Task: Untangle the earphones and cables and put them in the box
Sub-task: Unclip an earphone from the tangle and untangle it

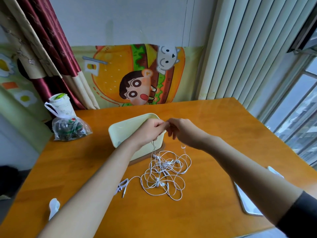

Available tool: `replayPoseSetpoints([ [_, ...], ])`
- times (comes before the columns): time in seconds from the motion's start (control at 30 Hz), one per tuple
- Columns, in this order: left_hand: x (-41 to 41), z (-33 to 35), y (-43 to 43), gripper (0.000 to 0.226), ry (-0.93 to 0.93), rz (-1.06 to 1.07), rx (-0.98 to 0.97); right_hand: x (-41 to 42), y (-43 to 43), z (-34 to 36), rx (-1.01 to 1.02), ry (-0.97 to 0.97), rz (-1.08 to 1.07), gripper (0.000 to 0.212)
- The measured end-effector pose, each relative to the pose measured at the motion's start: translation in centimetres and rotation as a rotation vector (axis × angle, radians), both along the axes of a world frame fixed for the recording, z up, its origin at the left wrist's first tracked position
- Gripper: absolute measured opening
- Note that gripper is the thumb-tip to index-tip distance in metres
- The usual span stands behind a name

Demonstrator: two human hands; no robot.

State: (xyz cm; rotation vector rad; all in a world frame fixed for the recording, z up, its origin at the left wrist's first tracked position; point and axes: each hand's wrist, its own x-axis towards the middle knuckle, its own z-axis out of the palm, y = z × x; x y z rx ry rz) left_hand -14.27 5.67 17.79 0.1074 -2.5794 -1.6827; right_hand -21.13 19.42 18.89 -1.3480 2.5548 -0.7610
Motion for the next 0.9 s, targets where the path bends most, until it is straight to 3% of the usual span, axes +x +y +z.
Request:
replayPoseSetpoints([
  [0.17,0.9,-2.5,-1.3,0.028,-0.081,0.028,-0.06,-0.9,0.8,0.0,-0.098,0.01,-0.068,0.027],
  [0.37,2.0,-6.9,-2.5,0.034,-0.315,0.091,-0.1,-4.3,2.9,0.4,-0.266,-0.041,-0.454,0.028],
  [0.47,2.6,-7.8,-2.8,0.033,-0.363,0.104,-0.106,-5.3,4.3,-0.4,-0.174,-0.064,-0.538,0.028],
  [0.57,2.3,-7.5,-2.7,0.033,-0.331,0.112,-0.103,-5.0,4.9,-2.1,0.175,0.012,-0.489,0.028],
  [0.63,2.0,-6.9,-2.4,0.032,-0.299,0.087,-0.072,-3.5,4.3,-2.9,0.375,0.008,-0.398,0.054],
  [0.73,1.6,-5.8,-1.4,0.033,-0.252,0.001,-0.015,-0.5,2.5,-3.0,0.254,-0.098,-0.181,0.068],
  [0.8,1.4,-5.2,-0.7,0.034,-0.232,-0.048,-0.005,1.0,1.1,-3.3,0.182,-0.091,-0.02,0.06],
  [0.9,1.4,-4.8,-0.1,0.036,-0.218,-0.073,0.045,1.6,-0.2,-4.1,0.12,-0.182,0.037,0.039],
])
